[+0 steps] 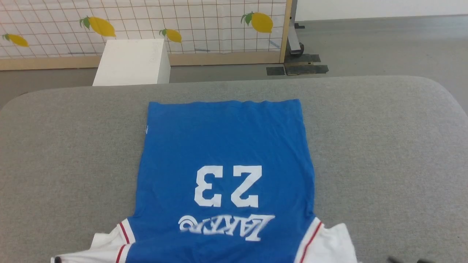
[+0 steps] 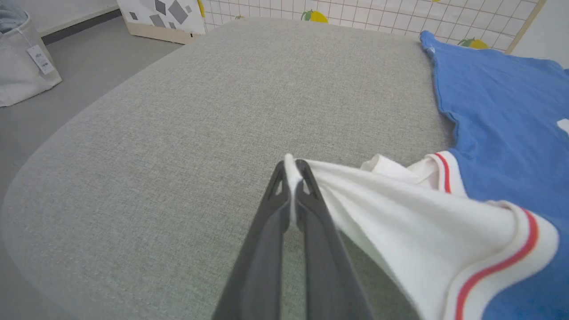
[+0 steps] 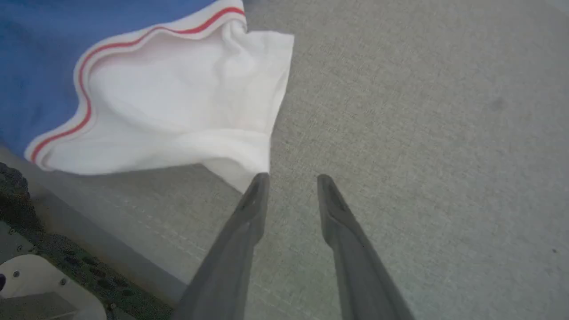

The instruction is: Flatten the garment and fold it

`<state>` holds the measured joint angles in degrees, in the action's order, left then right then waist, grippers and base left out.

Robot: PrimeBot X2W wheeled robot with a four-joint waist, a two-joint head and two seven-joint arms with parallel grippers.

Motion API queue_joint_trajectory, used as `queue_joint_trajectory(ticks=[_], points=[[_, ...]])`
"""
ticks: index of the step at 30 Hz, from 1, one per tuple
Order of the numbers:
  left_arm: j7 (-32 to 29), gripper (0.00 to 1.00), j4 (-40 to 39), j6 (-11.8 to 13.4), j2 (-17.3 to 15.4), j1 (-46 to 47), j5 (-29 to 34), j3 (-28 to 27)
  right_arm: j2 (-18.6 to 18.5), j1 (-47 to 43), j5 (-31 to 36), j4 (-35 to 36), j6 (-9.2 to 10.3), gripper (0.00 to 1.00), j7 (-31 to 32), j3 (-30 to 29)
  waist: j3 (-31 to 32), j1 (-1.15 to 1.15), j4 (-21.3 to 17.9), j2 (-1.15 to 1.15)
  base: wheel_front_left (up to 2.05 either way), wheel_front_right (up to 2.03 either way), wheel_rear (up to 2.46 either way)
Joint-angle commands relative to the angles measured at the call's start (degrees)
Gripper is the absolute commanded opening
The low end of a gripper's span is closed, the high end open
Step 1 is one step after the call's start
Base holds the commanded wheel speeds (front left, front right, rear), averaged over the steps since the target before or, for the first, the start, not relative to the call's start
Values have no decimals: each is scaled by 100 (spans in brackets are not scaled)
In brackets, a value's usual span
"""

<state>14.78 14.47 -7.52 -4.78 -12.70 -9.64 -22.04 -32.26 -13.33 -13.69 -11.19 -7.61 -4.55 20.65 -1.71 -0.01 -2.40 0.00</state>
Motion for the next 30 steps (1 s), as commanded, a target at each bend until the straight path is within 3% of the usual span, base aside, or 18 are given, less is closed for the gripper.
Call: queue_joint_trajectory(ticks=[1, 8, 12, 16, 22, 30], points=[[22, 0, -126, 4, 32, 35, 2, 12, -45, 212, -61, 113, 12, 100, 49, -176, -4, 1, -1, 0, 0, 0, 0], [22, 0, -631, 4, 79, 47, 175, 276, -332, 888, -142, 910, 12, 100, 292, -1063, -87, 1, 147, 0, 0, 0, 0], [22, 0, -846, 4, 103, 122, 218, 459, -521, 1653, -253, 1366, 12, 100, 591, -1575, -211, 1, 358, 0, 0, 0, 0], [22, 0, -1006, 4, 116, 293, 254, 714, -679, 2728, -513, 1450, 12, 100, 1055, -1670, -457, 1, 633, 0, 0, 0, 0], [22, 0, -1234, 4, 140, 627, 273, 1076, -793, 4490, -1114, 852, 12, 100, 2341, -1031, -963, 1, 1075, 0, 0, 0, 0], [22, 0, -1439, 3, 172, 1087, 199, 1450, -1057, 6372, -2216, -151, 12, 100, 4832, 452, -1708, 1, 1631, 0, 0, 0, 0]])
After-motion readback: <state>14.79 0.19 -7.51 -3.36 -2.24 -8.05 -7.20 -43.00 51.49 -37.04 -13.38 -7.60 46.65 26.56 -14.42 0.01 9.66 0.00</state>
